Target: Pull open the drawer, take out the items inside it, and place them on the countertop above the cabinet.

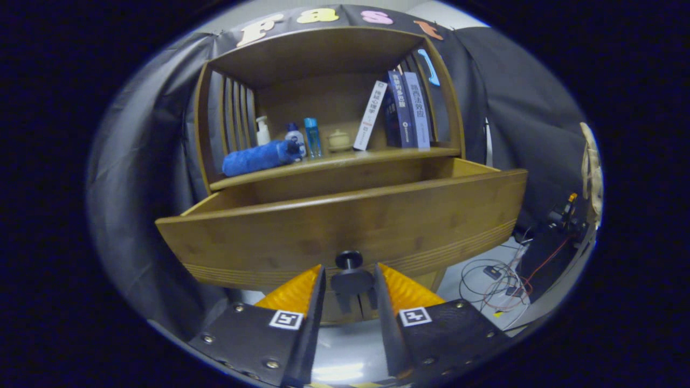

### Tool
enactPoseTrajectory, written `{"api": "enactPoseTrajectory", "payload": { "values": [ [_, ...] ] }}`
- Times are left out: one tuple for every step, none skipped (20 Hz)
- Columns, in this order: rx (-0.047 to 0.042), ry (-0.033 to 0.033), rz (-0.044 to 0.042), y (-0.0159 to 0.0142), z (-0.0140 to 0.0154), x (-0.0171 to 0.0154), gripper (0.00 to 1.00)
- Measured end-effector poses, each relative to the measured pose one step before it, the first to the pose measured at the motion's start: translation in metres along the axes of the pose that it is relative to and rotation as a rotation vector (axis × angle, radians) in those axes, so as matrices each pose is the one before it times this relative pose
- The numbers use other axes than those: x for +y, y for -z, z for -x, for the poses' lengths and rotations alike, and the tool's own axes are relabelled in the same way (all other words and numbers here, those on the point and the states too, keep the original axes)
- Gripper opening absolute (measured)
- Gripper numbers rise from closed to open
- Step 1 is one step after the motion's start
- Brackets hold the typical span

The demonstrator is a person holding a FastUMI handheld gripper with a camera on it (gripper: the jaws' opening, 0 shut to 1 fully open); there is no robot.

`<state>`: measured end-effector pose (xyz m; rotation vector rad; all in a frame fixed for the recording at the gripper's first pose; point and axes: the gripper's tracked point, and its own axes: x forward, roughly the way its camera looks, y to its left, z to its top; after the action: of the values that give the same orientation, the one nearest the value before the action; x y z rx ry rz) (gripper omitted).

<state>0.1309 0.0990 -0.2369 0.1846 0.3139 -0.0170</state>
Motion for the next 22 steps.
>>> {"api": "enactPoseTrajectory", "payload": {
  "values": [
    [-0.02700,-0.01002,-0.01129,-0.00932,0.00580,0.00298,0.59],
    [-0.02896,-0.00675,-0.00588,-0.01009,0.00395,0.00379,0.59],
    [-0.02512,-0.00142,0.00001,-0.01181,0.00188,0.00144,0.59],
    [-0.02172,0.00188,0.00187,-0.01318,0.00111,0.00170,0.59],
    [-0.01517,0.00622,0.00044,-0.01229,-0.00106,0.00090,0.59],
    [-0.00781,0.00481,-0.00252,-0.01000,-0.00231,0.00163,0.59],
    [-0.01204,-0.00637,-0.00188,-0.01224,-0.00337,0.00474,0.59],
    [-0.02680,-0.01808,0.00422,-0.01365,-0.00324,0.00812,0.59],
    [-0.03149,-0.00743,0.01057,-0.01501,-0.00525,0.00481,0.59],
    [-0.01808,0.00233,0.00933,-0.01170,-0.00854,0.00146,0.59],
    [0.00570,0.00570,0.00361,-0.00642,-0.01187,0.00078,0.59],
    [0.02276,0.00482,0.00311,0.00058,-0.01052,0.00025,0.59],
    [0.04107,0.01264,0.00216,0.00428,-0.01241,-0.00212,0.59],
    [0.05025,0.01738,-0.00783,0.00588,-0.01278,-0.00311,0.59],
    [0.04598,0.01233,-0.01246,0.00547,-0.01433,-0.00208,0.59],
    [0.04721,0.00824,-0.01326,0.00547,-0.01361,-0.00137,0.59],
    [0.04432,0.01550,-0.00698,0.00366,-0.01267,-0.00245,0.59],
    [0.04806,0.02297,0.00146,0.00597,-0.01165,-0.00554,0.59],
    [0.05051,0.02982,0.00656,0.00787,-0.01084,-0.00599,0.59],
    [0.03818,0.02426,0.00912,0.00454,-0.01089,-0.00339,0.59],
    [0.04195,0.01511,0.00466,0.00667,-0.01026,-0.00201,0.59],
    [0.04308,0.00374,0.00443,0.00839,-0.00692,0.00033,0.59]
  ]
}}
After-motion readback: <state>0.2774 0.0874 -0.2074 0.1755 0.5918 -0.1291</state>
